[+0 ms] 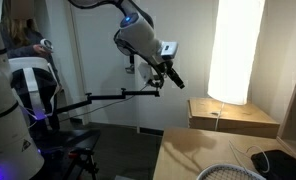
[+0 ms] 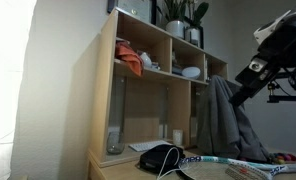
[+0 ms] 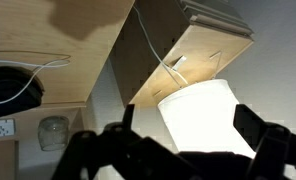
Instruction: Move the tennis rack slightly to the right. Pick up the orange towel from the top compartment and put it on the table.
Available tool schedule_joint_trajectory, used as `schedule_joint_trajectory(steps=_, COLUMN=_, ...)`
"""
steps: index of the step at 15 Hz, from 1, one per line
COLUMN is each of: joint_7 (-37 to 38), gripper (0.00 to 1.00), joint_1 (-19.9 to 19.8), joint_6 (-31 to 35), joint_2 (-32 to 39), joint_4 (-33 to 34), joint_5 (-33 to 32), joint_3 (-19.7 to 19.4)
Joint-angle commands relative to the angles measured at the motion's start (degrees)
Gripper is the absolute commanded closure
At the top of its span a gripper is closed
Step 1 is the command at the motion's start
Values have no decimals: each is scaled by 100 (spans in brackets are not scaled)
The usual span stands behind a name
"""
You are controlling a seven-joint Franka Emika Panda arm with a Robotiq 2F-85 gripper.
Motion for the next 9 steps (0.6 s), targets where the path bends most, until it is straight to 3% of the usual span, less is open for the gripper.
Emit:
schedule_joint_trajectory(steps=1, joint_7=0, gripper=0, joint_1=0, joint_6=0, joint_2=0, joint_4=0, joint_5=0, joint_3=0)
schedule_joint_trajectory(steps=9, joint_7=596, gripper=0, joint_1=-56, joint_6=-3, joint_2=1078, joint_4=555, joint_5=-188, joint_3=-93)
